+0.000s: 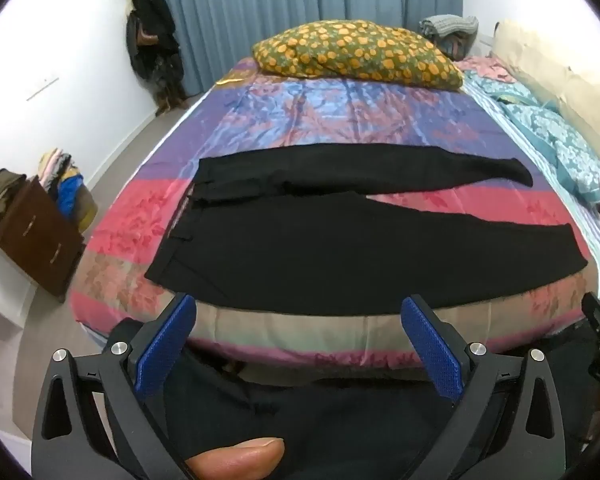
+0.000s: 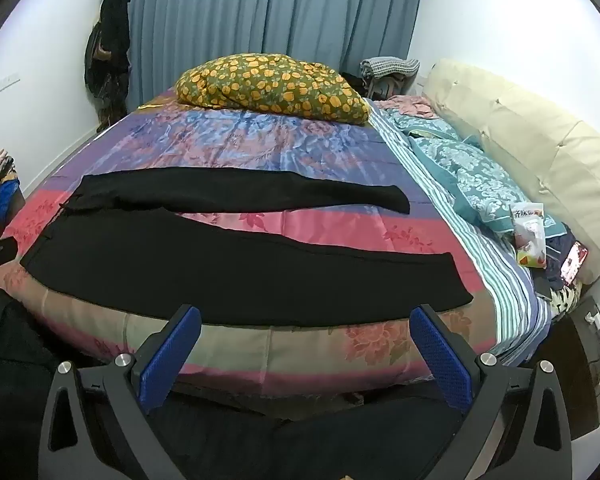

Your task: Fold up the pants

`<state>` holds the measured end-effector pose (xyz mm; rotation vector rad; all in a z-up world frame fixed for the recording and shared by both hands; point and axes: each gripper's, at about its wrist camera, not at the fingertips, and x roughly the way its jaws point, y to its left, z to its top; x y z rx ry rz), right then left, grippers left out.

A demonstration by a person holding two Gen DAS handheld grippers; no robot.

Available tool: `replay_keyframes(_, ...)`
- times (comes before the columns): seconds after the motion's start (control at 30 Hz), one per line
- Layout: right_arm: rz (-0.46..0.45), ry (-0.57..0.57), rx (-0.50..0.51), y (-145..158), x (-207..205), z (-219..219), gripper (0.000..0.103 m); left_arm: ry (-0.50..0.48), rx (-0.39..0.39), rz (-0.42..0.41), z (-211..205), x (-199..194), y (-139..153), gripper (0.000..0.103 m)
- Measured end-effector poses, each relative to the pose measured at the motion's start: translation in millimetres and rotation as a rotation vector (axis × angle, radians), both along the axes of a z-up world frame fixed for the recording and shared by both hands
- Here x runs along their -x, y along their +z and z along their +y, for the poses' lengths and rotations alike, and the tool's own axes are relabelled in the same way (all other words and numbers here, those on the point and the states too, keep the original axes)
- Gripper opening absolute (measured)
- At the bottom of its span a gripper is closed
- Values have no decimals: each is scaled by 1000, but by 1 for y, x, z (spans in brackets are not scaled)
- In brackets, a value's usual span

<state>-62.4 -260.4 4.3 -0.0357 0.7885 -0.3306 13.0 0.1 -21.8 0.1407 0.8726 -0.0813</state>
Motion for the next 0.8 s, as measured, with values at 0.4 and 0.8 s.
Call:
replay_keyframes(0.4, 21, 5, 1, -15, -7, 11, 103, -35, 10, 23, -7, 4, -6, 102)
replay_keyframes(0.8, -20, -27, -18, -3, 3, 5, 103, -36, 15, 27, -6, 6, -6, 102)
